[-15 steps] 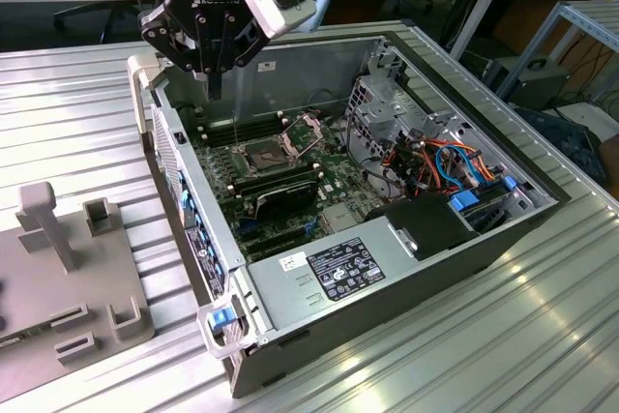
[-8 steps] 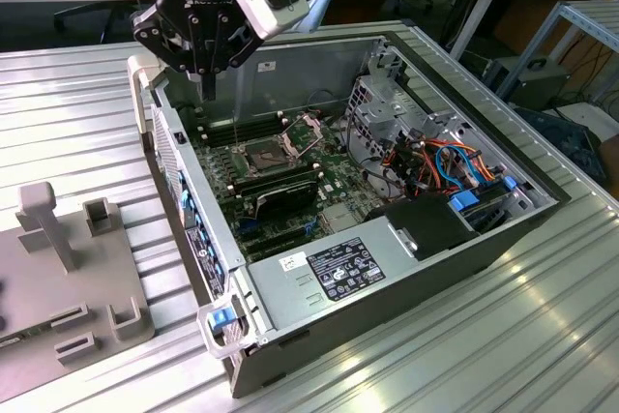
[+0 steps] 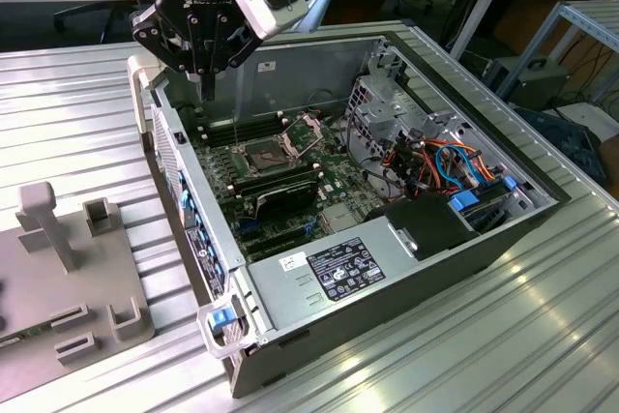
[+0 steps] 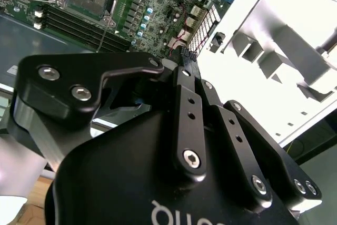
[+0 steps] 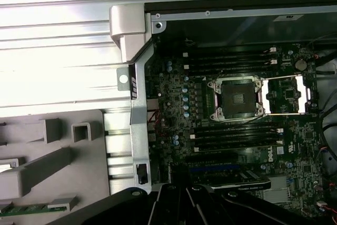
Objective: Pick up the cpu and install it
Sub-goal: 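Reach for the cpu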
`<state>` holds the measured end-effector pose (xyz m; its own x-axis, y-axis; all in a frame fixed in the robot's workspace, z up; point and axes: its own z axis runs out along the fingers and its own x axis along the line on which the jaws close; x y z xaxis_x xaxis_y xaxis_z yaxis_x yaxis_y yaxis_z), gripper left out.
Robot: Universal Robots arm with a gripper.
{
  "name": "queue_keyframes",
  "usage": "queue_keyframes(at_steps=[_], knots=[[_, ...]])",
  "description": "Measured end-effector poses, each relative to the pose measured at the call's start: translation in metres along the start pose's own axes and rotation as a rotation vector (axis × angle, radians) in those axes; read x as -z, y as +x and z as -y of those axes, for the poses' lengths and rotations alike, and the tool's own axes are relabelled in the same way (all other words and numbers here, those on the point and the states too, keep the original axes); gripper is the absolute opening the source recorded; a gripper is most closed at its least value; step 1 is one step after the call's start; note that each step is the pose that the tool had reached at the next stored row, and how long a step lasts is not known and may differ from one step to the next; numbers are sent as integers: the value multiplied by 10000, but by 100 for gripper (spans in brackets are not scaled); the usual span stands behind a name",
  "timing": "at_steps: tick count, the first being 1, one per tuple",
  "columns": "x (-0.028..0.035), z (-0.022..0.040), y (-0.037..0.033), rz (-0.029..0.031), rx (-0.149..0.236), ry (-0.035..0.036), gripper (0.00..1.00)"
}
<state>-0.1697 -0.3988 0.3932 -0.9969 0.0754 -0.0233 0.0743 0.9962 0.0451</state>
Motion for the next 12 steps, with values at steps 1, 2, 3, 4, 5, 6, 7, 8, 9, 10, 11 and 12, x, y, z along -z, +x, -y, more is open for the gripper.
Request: queue_keyframes(at_steps=[1,2,3,4,5,6,7,8,9,10,11,12], knots=[[0,0,5,0,-2,0,11],[1,1,12,0,-1,0,11],[1,2,20,0,1,1,11],[1,2,29,0,1,0,11],[1,3,39,0,1,0,11],[2,4,57,-1,1,1,11],[1,5,68,1,0,-1,11],[1,5,71,1,1,0,11],[1,5,74,0,1,-1,11],[2,6,76,0,2,1,11],[2,6,79,0,2,0,11],[2,6,82,0,1,0,11]])
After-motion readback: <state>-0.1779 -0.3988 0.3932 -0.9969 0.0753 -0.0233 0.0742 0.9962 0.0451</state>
